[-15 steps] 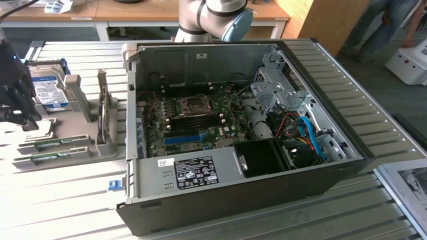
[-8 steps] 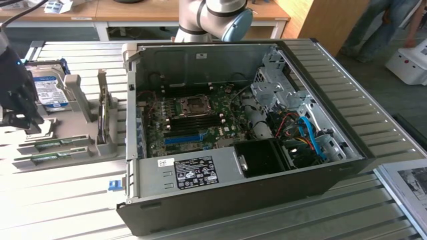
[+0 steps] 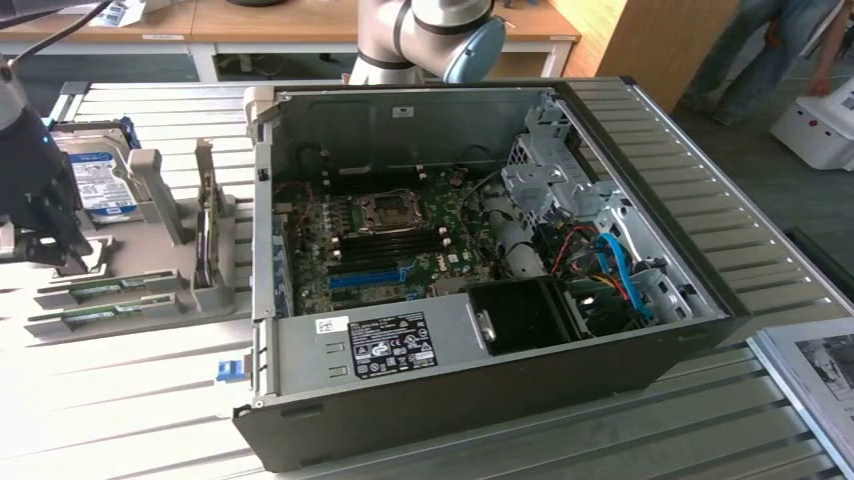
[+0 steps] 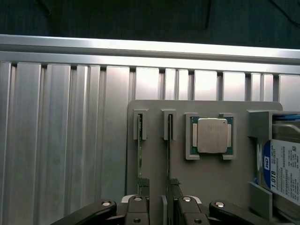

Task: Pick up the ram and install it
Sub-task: 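Pick up the ram and move it above insertion slot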

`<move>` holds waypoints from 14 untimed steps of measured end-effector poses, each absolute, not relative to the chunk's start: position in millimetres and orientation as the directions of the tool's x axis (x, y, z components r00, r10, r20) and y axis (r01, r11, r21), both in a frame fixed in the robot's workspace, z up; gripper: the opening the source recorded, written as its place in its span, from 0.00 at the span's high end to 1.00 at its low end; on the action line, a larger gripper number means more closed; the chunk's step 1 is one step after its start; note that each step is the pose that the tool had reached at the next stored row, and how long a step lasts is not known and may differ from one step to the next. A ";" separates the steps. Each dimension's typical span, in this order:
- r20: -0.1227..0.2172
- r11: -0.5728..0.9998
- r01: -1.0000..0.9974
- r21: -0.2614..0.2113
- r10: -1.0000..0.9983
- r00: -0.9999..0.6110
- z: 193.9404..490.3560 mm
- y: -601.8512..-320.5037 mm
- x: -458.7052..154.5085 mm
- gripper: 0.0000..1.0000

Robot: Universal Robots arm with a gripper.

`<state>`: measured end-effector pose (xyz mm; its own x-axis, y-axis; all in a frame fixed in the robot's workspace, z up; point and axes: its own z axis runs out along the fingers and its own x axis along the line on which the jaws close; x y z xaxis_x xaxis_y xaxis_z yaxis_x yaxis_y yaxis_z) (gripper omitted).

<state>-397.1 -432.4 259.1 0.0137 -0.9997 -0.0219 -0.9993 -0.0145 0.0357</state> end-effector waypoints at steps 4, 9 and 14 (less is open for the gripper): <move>-0.022 -0.014 -0.999 0.036 -1.000 0.014 253.1 -432.4 -397.3 0.71; -0.022 -0.014 -0.999 0.036 -1.000 0.014 245.9 -432.4 -397.5 0.71; -0.022 -0.014 -0.999 0.036 -1.000 0.014 239.1 -432.4 -397.7 0.71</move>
